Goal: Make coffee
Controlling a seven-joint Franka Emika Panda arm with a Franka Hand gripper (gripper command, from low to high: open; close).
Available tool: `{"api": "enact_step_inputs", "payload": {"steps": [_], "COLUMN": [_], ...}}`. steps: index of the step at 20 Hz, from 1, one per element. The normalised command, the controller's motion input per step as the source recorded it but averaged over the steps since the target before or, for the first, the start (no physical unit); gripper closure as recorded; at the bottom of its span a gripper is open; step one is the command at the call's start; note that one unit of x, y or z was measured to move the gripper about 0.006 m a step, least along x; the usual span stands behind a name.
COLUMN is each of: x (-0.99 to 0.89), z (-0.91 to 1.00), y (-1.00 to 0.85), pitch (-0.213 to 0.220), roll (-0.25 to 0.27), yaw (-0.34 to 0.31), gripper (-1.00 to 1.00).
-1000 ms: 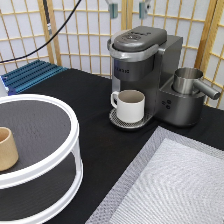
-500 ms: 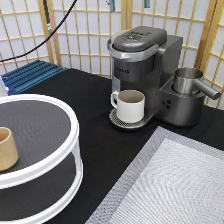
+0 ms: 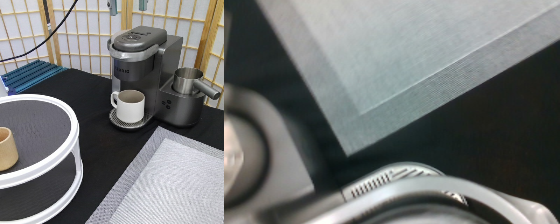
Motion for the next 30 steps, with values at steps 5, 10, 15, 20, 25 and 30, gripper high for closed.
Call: {"api": "enact_step_inputs", "payload": {"steps": [5, 10, 15, 20, 25, 30], "x": [-0.03, 0.20, 0.54, 0.48, 0.37, 0.47], "z": [-0.01, 0.08, 0.27, 0.21, 0.17, 0.13], "y": [-0.24, -0.68, -0.41, 0.50, 0.71, 0.17], "pitch": [0.186, 0.158, 0.167, 0.055, 0.006, 0.063], "roll": [0.083, 0.158, 0.159, -0.076, -0.147, -0.064], "yaw": [0.296, 0.119, -0.021, -0.058, -0.051, -0.050], "gripper": [-1.00, -1.00, -1.00, -1.00, -1.00, -1.00]}}
